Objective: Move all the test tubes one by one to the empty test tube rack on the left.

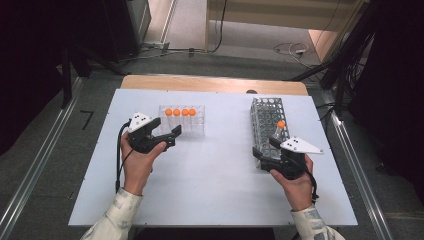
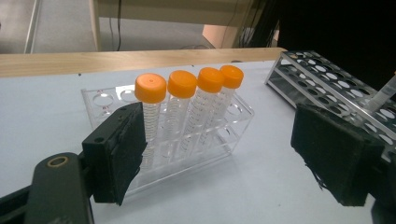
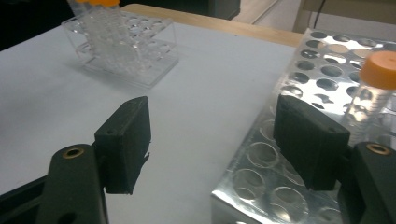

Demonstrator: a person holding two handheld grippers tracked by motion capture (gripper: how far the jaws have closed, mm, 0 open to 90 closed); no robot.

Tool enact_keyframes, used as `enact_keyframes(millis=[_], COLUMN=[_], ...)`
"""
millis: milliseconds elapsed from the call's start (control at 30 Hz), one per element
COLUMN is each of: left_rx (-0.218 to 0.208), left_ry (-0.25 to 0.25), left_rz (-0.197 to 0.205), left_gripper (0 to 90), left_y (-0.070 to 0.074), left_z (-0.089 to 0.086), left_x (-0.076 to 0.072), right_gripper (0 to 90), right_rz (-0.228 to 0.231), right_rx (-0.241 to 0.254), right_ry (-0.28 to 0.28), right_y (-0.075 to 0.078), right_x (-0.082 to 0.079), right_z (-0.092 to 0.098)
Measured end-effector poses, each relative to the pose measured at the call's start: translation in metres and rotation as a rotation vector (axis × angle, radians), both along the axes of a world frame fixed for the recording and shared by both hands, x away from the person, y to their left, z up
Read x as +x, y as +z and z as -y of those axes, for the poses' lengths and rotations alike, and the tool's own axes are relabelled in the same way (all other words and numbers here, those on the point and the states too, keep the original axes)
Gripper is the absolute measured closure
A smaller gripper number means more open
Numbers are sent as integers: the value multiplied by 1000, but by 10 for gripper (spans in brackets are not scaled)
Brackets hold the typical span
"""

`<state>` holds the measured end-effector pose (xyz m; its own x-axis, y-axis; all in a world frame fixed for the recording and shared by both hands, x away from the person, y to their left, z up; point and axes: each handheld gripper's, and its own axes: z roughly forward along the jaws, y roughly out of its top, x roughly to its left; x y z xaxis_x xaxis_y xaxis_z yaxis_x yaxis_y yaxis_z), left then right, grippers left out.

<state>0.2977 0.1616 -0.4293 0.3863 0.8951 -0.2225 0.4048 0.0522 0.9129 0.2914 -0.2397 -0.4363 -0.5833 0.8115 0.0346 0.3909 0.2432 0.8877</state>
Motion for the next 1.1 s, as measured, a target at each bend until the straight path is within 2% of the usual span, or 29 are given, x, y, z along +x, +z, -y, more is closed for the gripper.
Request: enact_keyframes(millis=[333, 467, 600, 867, 1100], left_rx=[-12, -12, -9, -8, -10], left_ry=[-6, -15, -24, -29, -34], left_rz=[4, 6, 6, 0, -3], left_gripper=[177, 176, 177, 177, 178], left_y=[0, 0, 0, -2, -3], left_z=[1, 2, 6, 7, 7], left_x=[-6, -7, -7, -6, -6], right_gripper=[270, 279, 307, 424, 550], right_rz=[13, 12, 10, 7, 4], right_rx=[-20, -20, -18, -39, -57], right_ry=[-108, -169, -203, -227, -221], right_y=[-2, -5, -9, -17, -19], right_x=[9, 18, 29, 47, 56], right_z=[24, 32, 36, 35, 34])
